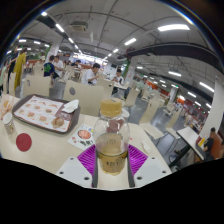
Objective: Pour water
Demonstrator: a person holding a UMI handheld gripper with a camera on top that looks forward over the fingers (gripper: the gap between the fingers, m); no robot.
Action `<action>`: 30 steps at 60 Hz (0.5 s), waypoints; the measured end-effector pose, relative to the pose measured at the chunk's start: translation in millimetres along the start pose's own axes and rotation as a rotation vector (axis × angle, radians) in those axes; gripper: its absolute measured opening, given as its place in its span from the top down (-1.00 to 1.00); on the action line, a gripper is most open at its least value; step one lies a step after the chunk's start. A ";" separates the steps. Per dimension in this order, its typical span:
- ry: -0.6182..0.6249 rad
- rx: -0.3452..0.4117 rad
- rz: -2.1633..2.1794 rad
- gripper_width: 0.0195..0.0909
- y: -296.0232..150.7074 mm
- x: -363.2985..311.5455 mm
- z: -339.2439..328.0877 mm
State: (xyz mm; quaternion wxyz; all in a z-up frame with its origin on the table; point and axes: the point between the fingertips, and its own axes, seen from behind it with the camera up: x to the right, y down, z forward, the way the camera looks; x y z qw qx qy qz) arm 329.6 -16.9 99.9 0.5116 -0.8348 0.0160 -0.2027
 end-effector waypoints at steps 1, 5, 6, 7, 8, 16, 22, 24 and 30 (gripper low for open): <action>0.024 0.006 -0.027 0.41 -9.0 0.4 -3.3; 0.112 0.036 -0.165 0.41 -47.3 -1.2 -17.8; 0.134 0.049 -0.208 0.40 -58.8 -4.4 -21.4; 0.150 0.061 -0.249 0.40 -72.2 -0.6 -28.0; 0.173 0.073 -0.297 0.40 -79.8 -9.1 -26.3; 0.291 0.142 -0.649 0.40 -151.1 -65.5 -49.1; 0.376 0.202 -0.943 0.40 -186.9 -121.9 -57.4; 0.396 0.233 -1.041 0.40 -197.3 -141.2 -61.5; 0.416 0.313 -1.289 0.41 -208.2 -204.6 -66.1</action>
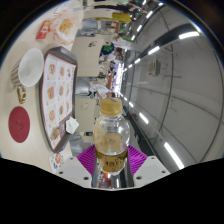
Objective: Pour water
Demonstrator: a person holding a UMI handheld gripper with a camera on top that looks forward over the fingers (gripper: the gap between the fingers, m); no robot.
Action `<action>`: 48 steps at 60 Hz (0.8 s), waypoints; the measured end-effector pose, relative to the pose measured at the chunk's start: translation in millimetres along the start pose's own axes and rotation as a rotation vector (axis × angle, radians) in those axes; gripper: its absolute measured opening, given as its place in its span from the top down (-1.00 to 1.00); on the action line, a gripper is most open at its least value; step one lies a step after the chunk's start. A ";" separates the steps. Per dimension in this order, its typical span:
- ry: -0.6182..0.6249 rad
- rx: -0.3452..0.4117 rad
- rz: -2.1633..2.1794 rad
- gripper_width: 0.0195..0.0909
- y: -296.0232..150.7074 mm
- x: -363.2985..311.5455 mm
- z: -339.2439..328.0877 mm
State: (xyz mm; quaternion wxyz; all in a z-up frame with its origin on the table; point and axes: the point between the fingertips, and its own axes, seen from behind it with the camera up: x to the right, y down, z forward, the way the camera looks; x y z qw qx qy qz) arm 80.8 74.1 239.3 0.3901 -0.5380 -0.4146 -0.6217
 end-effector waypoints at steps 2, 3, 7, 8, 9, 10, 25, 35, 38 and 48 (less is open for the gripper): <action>-0.004 0.032 -0.063 0.40 -17.2 -6.7 -2.5; -0.005 0.045 -0.094 0.40 -24.7 -10.5 -3.8; -0.002 0.094 -0.214 0.40 -49.9 -23.8 -7.8; -0.002 0.107 -0.242 0.41 -55.5 -27.7 -8.5; 0.001 0.122 -0.269 0.41 -60.3 -35.6 -5.7; -0.001 0.133 -0.293 0.40 -67.3 -39.3 -7.9; -0.063 0.193 -0.344 0.41 -91.0 -72.2 -17.9; -0.313 0.093 0.319 0.41 -72.9 -72.2 -30.0; -0.419 0.076 0.548 0.38 -72.4 -75.9 -37.2; -0.584 -0.093 1.150 0.38 -56.4 -106.9 -48.8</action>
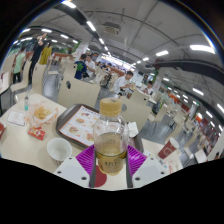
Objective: Pour water
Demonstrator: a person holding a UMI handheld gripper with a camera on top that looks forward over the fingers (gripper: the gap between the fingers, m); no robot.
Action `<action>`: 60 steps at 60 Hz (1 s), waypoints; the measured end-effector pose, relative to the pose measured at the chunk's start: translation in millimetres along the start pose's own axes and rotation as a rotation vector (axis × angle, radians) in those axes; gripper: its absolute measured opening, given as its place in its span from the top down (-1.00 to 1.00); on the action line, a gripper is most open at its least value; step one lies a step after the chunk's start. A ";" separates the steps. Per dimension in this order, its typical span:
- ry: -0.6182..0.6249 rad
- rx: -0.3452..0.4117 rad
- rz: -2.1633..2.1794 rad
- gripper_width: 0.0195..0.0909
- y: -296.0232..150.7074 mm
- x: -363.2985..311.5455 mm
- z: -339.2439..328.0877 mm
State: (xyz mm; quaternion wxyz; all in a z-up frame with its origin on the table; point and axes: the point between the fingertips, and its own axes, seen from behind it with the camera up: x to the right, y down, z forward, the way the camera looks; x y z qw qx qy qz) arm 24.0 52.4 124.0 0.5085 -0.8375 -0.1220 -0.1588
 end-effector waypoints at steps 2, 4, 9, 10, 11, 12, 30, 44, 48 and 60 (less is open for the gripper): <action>-0.013 -0.010 0.077 0.38 10.0 -1.5 4.1; -0.028 -0.018 0.142 0.38 18.4 -2.2 7.0; -0.078 -0.039 0.275 0.38 35.5 -13.5 16.0; -0.086 -0.040 0.297 0.38 38.2 -15.5 17.2; -0.091 -0.043 0.319 0.38 42.2 -18.7 18.2; -0.097 -0.046 0.336 0.38 45.0 -20.9 19.2; -0.088 -0.030 0.409 0.22 68.1 -33.4 27.2; -0.092 -0.154 0.410 -0.79 73.4 -27.6 -25.7; -0.093 -0.172 0.403 -0.85 67.7 -28.1 -59.0; -0.122 -0.233 0.400 -0.83 60.1 -39.2 -158.7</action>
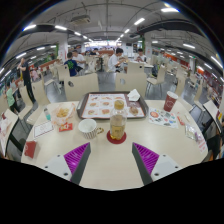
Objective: Pour water
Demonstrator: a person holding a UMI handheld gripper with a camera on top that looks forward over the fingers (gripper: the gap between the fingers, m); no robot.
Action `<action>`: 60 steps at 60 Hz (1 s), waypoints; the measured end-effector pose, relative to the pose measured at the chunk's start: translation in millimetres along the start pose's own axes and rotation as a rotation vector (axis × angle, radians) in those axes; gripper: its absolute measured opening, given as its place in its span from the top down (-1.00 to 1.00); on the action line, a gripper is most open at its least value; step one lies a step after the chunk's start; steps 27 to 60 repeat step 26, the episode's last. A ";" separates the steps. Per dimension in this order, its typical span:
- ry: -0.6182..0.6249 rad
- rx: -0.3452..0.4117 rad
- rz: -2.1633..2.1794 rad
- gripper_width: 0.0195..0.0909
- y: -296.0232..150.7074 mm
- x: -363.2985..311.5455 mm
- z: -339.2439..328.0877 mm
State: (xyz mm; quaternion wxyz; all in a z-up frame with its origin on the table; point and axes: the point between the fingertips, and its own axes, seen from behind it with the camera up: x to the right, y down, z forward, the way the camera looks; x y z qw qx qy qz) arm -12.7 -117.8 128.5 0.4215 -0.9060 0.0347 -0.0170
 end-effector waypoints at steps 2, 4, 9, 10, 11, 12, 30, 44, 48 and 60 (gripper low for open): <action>-0.002 -0.007 0.002 -0.83 3.6 -2.5 -10.8; -0.005 -0.012 0.008 -0.84 7.1 -4.9 -20.5; 0.003 -0.018 0.014 -0.83 13.8 -3.5 -38.1; 0.006 -0.021 0.016 -0.84 15.5 -2.6 -40.5; 0.008 -0.024 0.018 -0.83 17.2 -1.5 -42.6; 0.012 -0.025 0.018 -0.84 18.5 -0.4 -44.6; 0.037 -0.029 0.029 -0.81 23.0 6.8 -54.0; 0.037 -0.029 0.029 -0.81 23.0 6.8 -54.0; 0.037 -0.029 0.029 -0.81 23.0 6.8 -54.0; 0.037 -0.029 0.029 -0.81 23.0 6.8 -54.0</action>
